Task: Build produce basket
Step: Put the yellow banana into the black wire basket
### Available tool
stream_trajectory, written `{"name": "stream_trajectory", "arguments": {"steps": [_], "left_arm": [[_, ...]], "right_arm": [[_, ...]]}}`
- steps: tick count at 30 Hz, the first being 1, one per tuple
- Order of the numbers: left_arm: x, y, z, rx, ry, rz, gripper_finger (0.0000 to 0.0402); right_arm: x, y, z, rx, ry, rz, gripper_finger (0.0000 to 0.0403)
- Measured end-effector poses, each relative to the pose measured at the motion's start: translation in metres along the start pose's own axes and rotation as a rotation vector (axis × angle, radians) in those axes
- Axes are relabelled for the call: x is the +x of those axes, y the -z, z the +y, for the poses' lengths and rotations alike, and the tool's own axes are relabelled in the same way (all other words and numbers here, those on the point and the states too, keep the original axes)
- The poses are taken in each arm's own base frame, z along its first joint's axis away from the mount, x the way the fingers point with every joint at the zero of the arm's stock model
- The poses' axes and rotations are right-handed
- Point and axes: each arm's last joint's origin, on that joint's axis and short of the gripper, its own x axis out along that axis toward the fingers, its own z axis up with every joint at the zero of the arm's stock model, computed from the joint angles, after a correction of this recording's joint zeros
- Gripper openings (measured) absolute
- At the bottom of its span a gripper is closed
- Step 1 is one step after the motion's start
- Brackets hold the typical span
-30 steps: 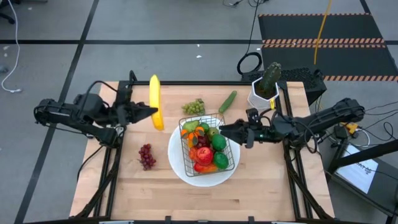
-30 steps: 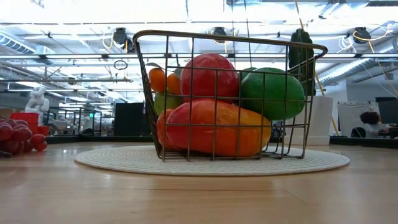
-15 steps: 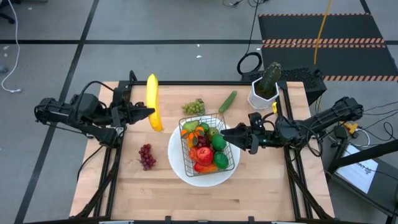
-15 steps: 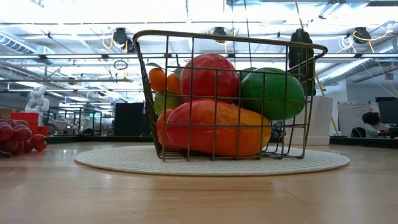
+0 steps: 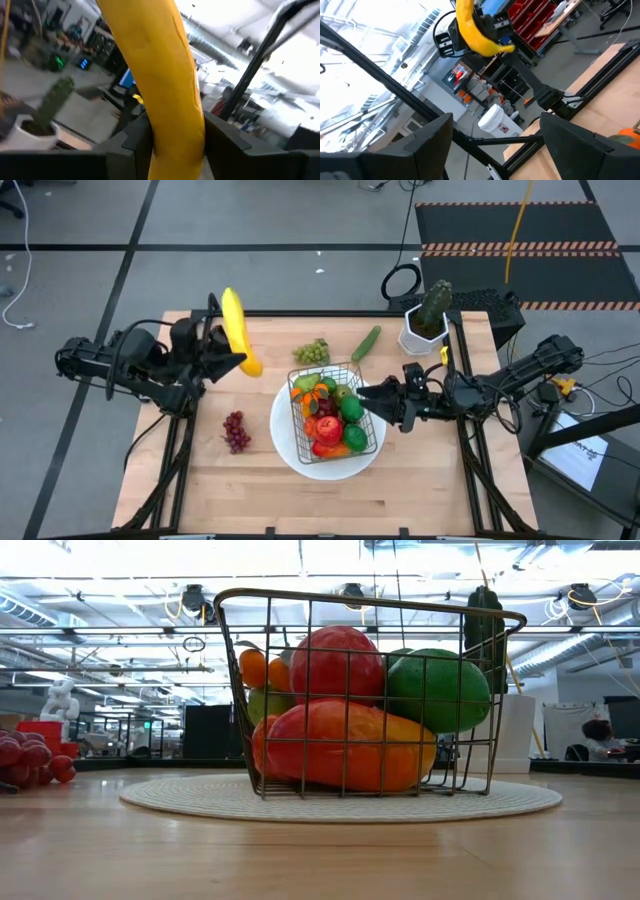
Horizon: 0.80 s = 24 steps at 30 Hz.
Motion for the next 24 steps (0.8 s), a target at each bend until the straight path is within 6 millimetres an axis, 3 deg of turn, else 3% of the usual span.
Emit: {"name": "stream_trajectory", "arguments": {"steps": [11,24], "left_arm": [[0.0000,-0.0003,-0.0001,0.423,0.000,-0.003,0.0152],[0.0000,-0.0002,-0.0001,0.842,-0.001,-0.002,0.0152]], "right_arm": [[0.0015,-0.0005,-0.0041,-0.071,0.025,0.008,0.0290],[0.0014,-0.0005,-0.0040,0.003,0.024,0.007,0.0290]]}}
